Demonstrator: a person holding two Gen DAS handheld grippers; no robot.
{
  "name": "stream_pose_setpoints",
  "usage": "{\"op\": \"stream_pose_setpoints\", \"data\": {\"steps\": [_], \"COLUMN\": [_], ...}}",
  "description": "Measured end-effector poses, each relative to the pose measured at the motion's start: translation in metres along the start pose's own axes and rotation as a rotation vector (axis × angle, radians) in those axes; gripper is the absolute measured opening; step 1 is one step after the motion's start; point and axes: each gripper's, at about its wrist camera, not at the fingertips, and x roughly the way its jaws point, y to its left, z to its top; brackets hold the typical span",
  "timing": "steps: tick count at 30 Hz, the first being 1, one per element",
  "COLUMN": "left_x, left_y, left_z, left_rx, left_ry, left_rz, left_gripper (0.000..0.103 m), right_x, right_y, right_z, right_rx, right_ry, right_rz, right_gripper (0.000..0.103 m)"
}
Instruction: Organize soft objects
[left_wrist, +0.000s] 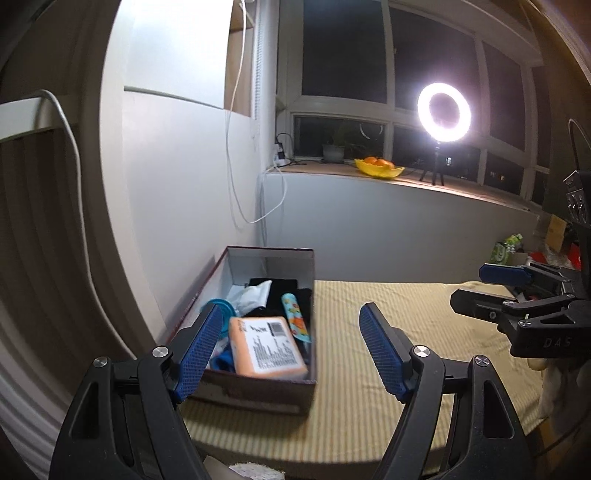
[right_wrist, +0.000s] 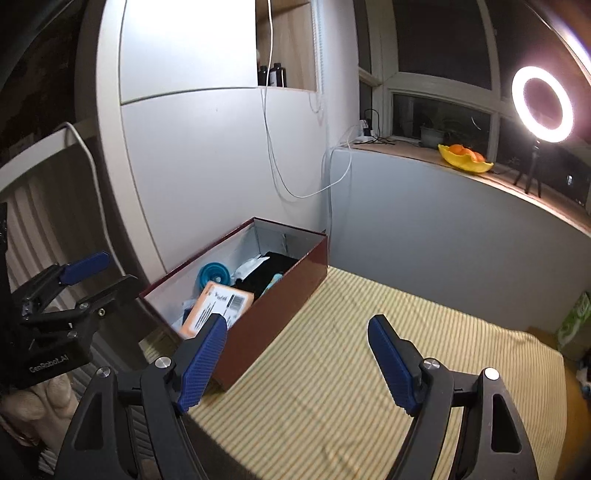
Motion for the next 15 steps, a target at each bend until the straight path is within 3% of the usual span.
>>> {"op": "stream_pose_setpoints", "data": {"steps": [15], "left_x": [-0.076], "left_y": [-0.031], "left_z": [-0.022], "left_rx": [0.047], "left_ry": [-0.068], "left_rz": [-0.042], "left_gripper": [0.077], "right_x": [-0.075], "right_y": [0.007], "right_z": [-0.045], "right_rx": [0.023], "right_ry": [-0.066], "right_rz": [-0.062], "right_gripper": [0.079]}}
